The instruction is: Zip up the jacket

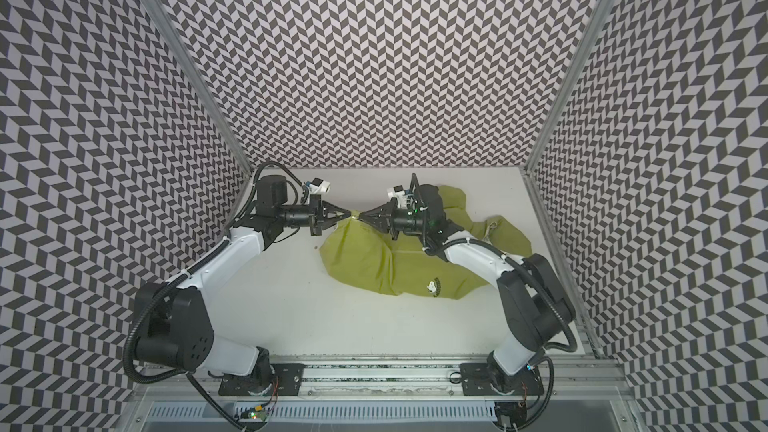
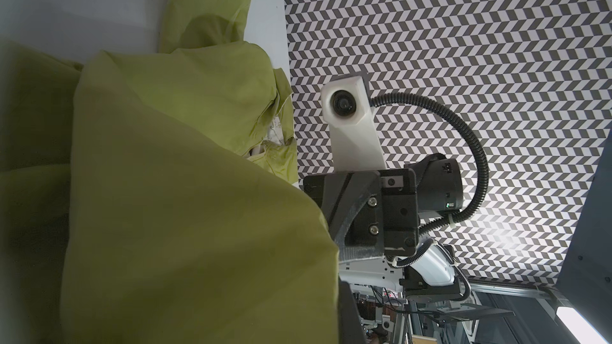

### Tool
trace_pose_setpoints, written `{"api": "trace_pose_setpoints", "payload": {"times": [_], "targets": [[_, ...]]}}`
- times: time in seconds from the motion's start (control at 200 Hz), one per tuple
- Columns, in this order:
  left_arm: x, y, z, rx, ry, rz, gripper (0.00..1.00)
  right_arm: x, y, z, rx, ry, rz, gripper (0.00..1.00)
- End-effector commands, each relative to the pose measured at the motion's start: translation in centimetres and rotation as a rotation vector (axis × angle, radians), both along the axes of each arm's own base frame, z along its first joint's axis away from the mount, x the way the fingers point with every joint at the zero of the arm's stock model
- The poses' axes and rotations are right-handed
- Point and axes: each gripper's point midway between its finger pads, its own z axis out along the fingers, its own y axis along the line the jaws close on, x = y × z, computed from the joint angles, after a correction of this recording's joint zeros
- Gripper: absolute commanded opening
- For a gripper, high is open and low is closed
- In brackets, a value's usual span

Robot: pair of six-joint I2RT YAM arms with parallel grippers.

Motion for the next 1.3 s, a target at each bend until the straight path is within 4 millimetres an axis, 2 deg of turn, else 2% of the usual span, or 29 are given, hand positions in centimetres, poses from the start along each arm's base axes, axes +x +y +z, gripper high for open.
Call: {"api": "trace_pose_setpoints", "payload": {"times": [0.0, 0.351, 0.676, 0.826, 1.292], "targets": [[0.6, 1.7, 2.1, -0.011, -0.091, 0.070, 0.00, -0.2, -0.7, -0.2, -0.019, -0.021, -0.020, 0.00], [0.6, 2.6, 1.7, -0.007, -0.089, 0.112, 0.00, -0.2, -0.9, -1.5, -0.070, -0.006, -0.025, 0.00], [0.2, 1.4, 2.1, -0.011, -0.091, 0.071, 0.00, -0.4, 0.8, 1.2, 0.004, -0.062, 0.067, 0.00], [-0.3, 0.5, 2.4, -0.009, -0.096, 0.044, 0.00, -0.3, 1.3, 1.6, 0.055, -0.054, 0.079, 0.04], [-0.3, 0.5, 2.7, -0.010, -0.101, 0.047, 0.00, -0.5, 1.3, 1.6, 0.080, -0.041, 0.085, 0.18]]}}
